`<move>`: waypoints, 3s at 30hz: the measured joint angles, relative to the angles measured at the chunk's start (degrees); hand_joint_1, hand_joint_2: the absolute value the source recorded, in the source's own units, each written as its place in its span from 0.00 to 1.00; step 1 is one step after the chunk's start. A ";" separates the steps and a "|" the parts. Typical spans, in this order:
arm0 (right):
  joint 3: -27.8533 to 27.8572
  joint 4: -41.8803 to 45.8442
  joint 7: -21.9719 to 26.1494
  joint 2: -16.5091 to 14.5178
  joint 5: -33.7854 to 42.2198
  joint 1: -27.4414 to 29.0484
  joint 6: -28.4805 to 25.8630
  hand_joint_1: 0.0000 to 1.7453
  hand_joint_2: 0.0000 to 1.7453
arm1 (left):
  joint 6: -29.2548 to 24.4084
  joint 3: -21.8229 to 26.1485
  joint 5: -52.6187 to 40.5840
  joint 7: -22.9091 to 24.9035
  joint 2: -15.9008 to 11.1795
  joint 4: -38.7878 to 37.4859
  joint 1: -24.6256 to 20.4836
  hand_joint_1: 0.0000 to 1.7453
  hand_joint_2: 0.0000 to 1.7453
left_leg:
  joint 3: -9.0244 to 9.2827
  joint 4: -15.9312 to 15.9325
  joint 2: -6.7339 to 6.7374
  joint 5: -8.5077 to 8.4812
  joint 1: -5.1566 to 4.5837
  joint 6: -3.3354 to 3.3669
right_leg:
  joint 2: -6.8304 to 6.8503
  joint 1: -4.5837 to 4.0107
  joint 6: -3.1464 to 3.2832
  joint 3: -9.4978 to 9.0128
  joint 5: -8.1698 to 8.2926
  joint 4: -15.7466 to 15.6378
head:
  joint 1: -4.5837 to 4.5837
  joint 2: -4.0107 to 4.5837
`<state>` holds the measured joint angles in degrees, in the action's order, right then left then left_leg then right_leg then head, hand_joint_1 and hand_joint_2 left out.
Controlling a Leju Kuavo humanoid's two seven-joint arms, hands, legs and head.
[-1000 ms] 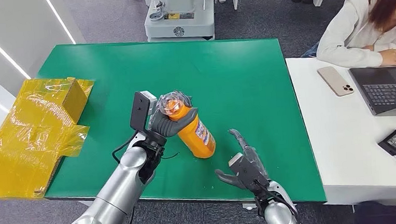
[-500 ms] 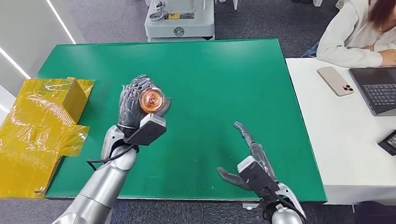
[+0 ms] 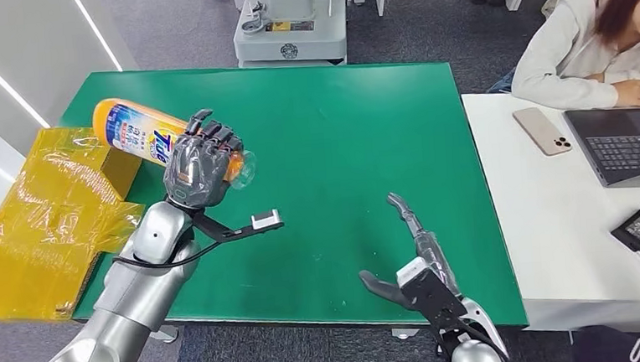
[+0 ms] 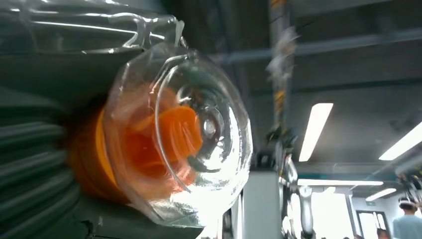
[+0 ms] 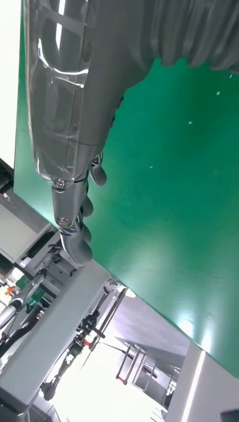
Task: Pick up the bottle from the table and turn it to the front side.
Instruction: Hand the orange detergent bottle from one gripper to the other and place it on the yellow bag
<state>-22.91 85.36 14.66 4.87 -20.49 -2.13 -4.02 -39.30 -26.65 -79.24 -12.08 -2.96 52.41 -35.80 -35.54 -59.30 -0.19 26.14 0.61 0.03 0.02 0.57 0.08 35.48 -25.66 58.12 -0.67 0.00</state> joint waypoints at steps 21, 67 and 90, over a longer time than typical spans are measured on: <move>2.83 6.06 1.32 2.45 0.88 9.76 -1.78 0.00 1.00 | 14.02 -12.95 -6.88 20.31 -10.64 -26.54 -6.49 1.00 1.00 | 0.04 0.06 0.25 0.09 0.02 -0.12 | -0.24 -0.02 0.10 0.06 -0.08 0.01 | 0.00 0.00; 2.65 5.66 -0.92 6.24 1.86 8.69 0.22 0.00 1.00 | 15.76 1.04 13.25 -6.08 -10.36 -33.19 -5.72 0.00 1.00 | 0.06 0.05 0.18 0.08 0.01 -0.12 | -0.14 0.00 0.12 -0.01 -0.08 0.01 | 0.00 0.00; 2.07 6.20 0.17 5.44 2.14 9.85 -2.66 0.00 1.00 | 20.32 15.65 38.19 -18.84 -3.98 -30.59 -5.84 0.00 1.00 | 0.07 0.05 0.16 0.09 0.00 -0.12 | -0.12 0.00 0.13 0.00 -0.10 0.00 | -0.01 0.00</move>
<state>-20.85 91.55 14.83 10.31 -18.35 7.72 -6.68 -18.98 -11.00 -41.05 -30.93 -6.94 21.82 -41.64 -35.47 -59.25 -0.03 26.23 0.61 -0.09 -0.10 0.57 0.21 35.48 -25.76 58.12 -0.67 0.00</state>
